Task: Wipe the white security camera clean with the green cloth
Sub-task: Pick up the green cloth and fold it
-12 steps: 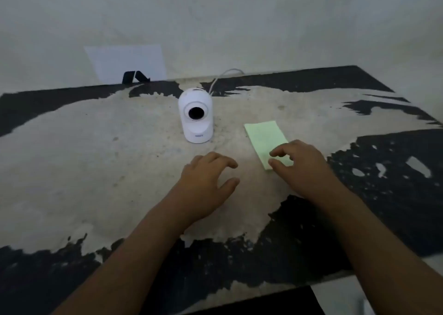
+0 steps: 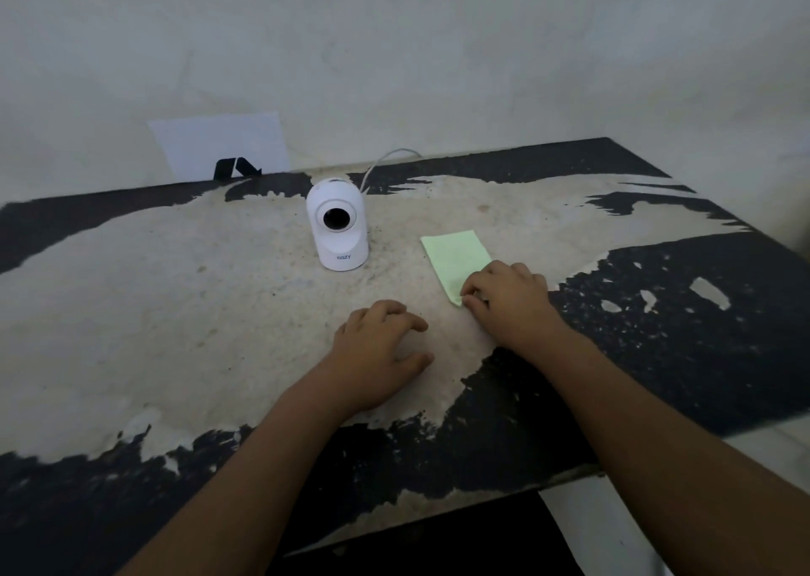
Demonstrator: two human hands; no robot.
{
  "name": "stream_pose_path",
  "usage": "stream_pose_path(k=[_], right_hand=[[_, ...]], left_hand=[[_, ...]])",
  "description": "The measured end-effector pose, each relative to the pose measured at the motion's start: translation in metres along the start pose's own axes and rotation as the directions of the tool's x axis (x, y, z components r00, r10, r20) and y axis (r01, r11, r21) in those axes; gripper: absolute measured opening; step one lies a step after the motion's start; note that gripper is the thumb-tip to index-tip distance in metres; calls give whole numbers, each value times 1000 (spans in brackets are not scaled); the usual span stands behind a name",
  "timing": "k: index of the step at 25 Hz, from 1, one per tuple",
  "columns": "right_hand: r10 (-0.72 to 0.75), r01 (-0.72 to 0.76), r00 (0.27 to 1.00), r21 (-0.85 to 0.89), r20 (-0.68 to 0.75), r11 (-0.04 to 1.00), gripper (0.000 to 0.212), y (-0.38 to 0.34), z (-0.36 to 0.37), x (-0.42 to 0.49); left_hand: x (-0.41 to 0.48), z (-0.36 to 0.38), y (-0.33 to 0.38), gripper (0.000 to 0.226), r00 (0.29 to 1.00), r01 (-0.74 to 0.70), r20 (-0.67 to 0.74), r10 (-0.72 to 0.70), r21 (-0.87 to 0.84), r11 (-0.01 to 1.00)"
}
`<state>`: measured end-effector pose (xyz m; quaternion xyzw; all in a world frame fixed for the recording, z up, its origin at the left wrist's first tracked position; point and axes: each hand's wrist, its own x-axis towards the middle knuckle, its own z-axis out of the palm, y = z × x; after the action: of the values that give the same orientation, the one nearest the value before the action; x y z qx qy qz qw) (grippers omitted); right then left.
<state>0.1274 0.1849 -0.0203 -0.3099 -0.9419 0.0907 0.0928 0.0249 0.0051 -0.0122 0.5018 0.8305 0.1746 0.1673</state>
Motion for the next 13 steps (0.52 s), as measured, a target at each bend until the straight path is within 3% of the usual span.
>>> stream_pose_path(k=[3,7,11,13], right_hand=[[-100,104,994,134,-36,985,16,-9,-22,-5],[-297,266,955,441,2,857,12,-27,-75,-21],[-338,269,941,606,0,749,13,-42,-103,-28],[-301,237,953,654,-14,718,13,-44,-104,-24]], left_hand=[[-1,-11,-1,55,993,-40,-116,25,-127,991],[-1,-33,4,76,972,-184,-185,143,-230,956],[-13,-47,10,30,989,-144,-103,103,-594,791],[-25,-46,8,20,996,-84,-57,62,-712,697]])
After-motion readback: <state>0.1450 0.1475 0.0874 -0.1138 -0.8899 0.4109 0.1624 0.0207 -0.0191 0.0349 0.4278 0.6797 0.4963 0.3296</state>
